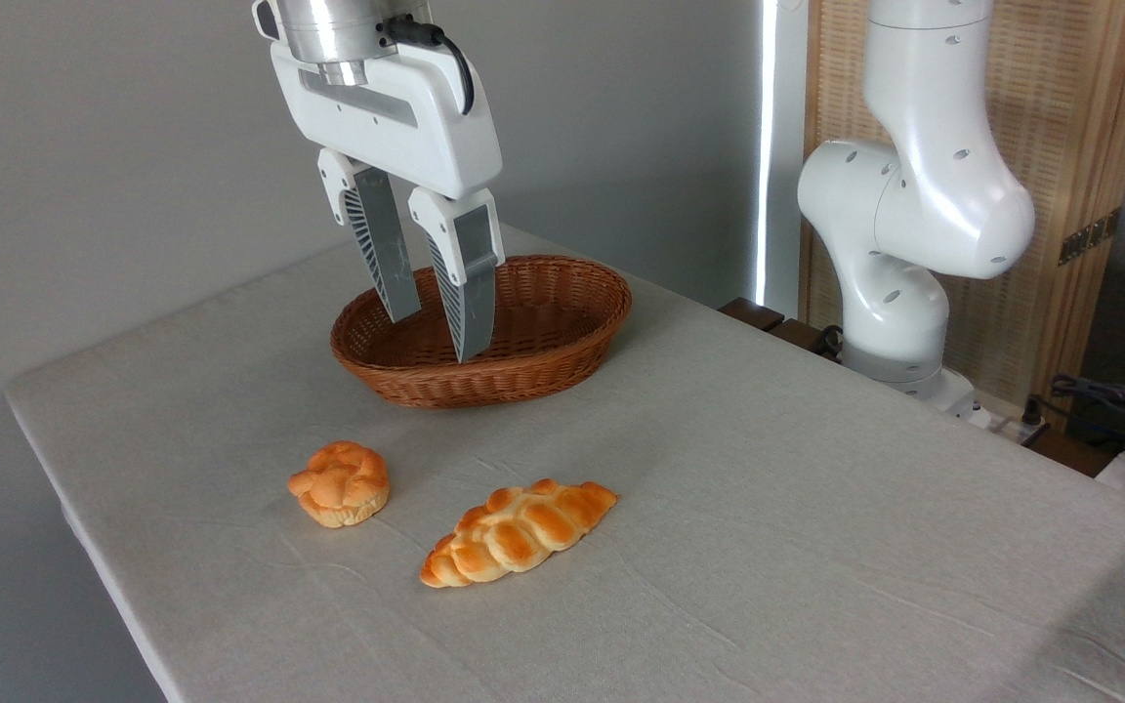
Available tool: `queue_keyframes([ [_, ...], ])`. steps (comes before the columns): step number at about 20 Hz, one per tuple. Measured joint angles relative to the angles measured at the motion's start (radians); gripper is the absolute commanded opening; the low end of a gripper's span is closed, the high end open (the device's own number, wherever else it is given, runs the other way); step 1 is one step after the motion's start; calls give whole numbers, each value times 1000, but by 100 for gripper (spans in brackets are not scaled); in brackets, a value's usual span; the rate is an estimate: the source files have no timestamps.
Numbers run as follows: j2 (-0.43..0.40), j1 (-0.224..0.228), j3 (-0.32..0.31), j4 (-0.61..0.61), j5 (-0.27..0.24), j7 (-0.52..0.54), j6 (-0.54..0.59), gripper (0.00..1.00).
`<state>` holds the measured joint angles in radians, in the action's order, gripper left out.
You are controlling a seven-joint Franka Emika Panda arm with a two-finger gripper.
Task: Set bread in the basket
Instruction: 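Move the open gripper from above the basket down toward the round roll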
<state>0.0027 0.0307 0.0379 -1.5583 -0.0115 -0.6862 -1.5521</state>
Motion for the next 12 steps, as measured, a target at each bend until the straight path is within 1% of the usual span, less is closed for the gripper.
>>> queue_keyframes([
  [5,0,0,17,-10,0,0,7,100],
  [12,0,-3,18,-13,0,0,7,100],
])
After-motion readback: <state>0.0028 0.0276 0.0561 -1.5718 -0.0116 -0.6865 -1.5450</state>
